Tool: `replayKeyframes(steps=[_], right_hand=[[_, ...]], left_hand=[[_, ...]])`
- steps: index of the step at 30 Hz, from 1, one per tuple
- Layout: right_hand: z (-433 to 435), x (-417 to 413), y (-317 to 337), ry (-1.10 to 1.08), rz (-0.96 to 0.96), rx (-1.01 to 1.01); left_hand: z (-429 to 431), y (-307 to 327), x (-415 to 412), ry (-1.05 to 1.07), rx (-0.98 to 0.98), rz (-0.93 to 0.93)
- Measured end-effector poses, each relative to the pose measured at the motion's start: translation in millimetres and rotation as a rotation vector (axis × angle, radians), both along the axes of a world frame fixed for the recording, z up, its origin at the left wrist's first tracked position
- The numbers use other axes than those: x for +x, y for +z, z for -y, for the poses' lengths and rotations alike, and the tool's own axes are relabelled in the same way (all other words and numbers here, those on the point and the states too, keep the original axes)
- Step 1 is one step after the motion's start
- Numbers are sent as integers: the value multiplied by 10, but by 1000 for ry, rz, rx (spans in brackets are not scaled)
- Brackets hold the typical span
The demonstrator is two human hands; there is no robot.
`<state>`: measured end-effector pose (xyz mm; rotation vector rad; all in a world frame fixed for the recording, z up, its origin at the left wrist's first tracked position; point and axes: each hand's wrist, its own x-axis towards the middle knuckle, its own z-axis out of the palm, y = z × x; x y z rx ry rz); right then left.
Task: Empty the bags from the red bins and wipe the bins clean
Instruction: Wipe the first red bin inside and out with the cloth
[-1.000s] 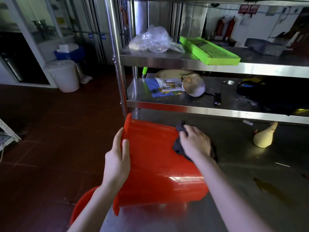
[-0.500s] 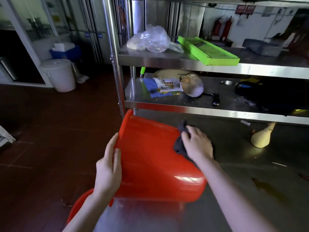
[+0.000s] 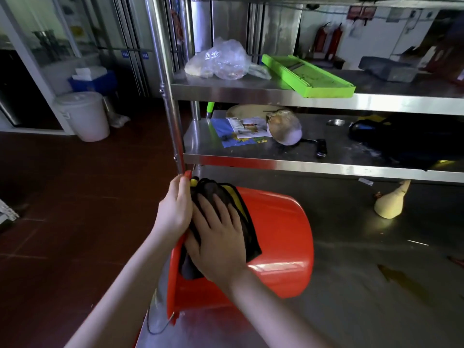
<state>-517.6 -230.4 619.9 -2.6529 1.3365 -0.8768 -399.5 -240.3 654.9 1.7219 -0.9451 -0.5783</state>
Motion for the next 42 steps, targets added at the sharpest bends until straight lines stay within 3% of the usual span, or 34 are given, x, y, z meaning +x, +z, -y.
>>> replayKeyframes(steps=[4, 7, 10, 12, 14, 19, 22, 24, 26, 29, 30, 32, 37, 42], right_hand=[[278, -374, -11, 9, 48, 2], [673, -899, -48, -252, 64, 40], [1035, -1280, 31, -480, -2, 441], [1119, -1203, 101, -526, -19, 545], [984, -852, 177, -437, -50, 394], [284, 57, 211, 72, 20, 57], [354, -120, 135, 101, 47, -9], [537, -449, 52, -2, 72, -12], [809, -858, 13, -197, 48, 106], [1152, -1299, 84, -447, -49, 518], [1221, -1308, 104, -472, -69, 567], [1220, -1064, 170, -440, -102, 492], [510, -37, 211, -36, 2, 102], [78, 45, 31, -24, 42, -45]], left_hand=[[130, 42, -168, 73, 2, 139], [-161, -45, -197, 56, -55, 132], [-471, -174, -272, 45, -139, 134], [-626, -270, -337, 40, -158, 146], [-675, -315, -346, 31, -165, 127], [-546, -271, -219, 71, -182, 171], [-593, -308, -228, 73, -203, 163], [-661, -383, -229, 67, -223, 161], [-750, -479, -231, 56, -255, 162], [-889, -616, -306, 19, -295, 225], [-912, -674, -329, 12, -300, 234], [-906, -777, -353, 18, -300, 223], [-824, -748, -218, 15, -240, 185], [-481, -365, -12, -74, -135, 129]])
